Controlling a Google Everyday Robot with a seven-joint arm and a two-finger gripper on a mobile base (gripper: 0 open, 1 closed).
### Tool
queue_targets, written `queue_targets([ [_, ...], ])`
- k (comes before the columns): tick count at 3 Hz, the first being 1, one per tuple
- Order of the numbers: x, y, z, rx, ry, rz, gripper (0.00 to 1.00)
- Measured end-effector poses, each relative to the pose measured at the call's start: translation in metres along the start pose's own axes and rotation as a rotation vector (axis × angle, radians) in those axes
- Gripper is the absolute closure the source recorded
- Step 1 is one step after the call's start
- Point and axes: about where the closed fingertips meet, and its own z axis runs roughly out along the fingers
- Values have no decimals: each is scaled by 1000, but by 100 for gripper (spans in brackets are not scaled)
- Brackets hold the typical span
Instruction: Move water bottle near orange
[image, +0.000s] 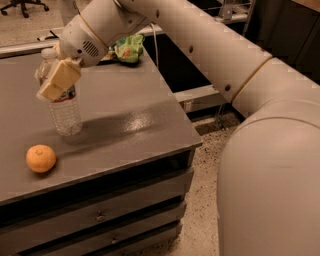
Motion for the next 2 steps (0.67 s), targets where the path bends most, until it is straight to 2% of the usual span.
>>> queue_targets([
  [1, -1, 5, 5, 20, 31, -12, 100],
  [2, -1, 13, 12, 47, 36, -15, 100],
])
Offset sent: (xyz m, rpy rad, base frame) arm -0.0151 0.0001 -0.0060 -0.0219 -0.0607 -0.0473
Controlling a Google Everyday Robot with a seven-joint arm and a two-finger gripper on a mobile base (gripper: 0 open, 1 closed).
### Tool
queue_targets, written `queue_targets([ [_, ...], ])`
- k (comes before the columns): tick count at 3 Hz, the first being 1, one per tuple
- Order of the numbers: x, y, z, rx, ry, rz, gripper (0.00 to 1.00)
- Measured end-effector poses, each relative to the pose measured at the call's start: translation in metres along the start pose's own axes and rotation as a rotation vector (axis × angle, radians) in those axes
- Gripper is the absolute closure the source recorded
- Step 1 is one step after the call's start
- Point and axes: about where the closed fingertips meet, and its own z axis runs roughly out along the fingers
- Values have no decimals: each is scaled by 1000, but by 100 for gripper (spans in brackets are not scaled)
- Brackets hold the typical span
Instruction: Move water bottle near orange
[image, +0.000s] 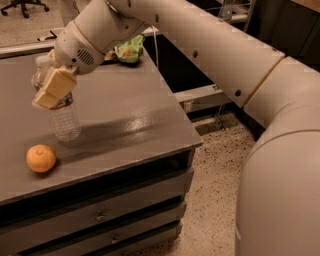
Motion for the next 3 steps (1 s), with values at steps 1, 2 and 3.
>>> queue_targets([
  [1, -1, 4, 4, -1, 0, -8, 100],
  [2, -1, 4, 4, -1, 0, -8, 100],
  [3, -1, 9, 9, -34, 10, -26, 100],
])
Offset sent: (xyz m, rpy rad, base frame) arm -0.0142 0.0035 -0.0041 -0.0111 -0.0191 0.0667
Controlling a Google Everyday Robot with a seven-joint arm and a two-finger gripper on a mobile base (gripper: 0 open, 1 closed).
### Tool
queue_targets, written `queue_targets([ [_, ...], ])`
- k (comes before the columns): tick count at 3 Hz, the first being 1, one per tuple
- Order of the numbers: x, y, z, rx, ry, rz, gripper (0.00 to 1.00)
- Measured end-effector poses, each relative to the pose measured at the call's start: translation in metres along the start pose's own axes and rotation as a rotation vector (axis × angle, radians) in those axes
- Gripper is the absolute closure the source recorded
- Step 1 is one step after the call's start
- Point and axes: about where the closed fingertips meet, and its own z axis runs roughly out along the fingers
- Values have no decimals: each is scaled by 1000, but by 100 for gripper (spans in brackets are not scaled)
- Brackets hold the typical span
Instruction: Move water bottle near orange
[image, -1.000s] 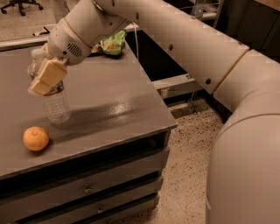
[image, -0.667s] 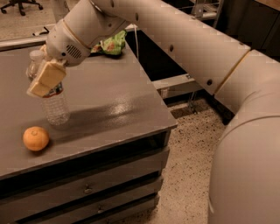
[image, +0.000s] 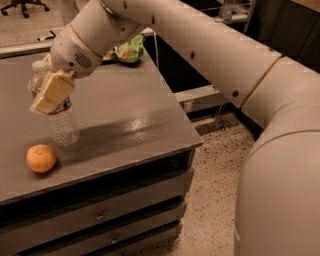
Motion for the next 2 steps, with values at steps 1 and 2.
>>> queue_targets([
  [1, 0, 4, 5, -31, 14, -17, 100],
  [2, 1, 6, 7, -44, 22, -26, 100],
])
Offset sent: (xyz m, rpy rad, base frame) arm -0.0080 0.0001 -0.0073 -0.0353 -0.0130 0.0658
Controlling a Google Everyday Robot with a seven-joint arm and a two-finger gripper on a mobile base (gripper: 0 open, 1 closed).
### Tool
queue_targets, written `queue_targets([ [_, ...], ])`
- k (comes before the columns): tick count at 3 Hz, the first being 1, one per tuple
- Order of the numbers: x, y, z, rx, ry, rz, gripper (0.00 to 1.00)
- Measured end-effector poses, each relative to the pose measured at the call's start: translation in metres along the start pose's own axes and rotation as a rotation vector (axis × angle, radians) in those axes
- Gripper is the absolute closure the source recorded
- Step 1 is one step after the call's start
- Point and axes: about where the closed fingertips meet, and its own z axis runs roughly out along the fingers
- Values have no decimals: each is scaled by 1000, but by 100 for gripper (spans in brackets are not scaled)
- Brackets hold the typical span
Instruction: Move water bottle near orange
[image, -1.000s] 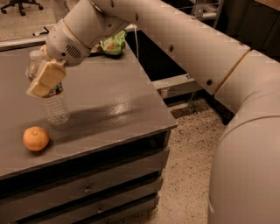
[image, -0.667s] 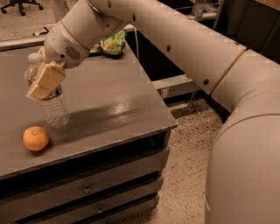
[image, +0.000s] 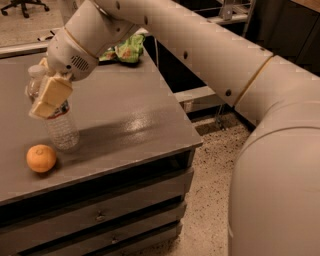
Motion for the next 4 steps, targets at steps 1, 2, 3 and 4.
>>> queue_targets([
  [1, 0, 1, 1, -3, 5, -10, 83],
  [2, 0, 1, 2, -2, 6, -17, 60],
  [3, 2, 2, 2, 1, 7, -19, 36],
  [4, 2, 3, 2, 4, 9, -19, 13],
])
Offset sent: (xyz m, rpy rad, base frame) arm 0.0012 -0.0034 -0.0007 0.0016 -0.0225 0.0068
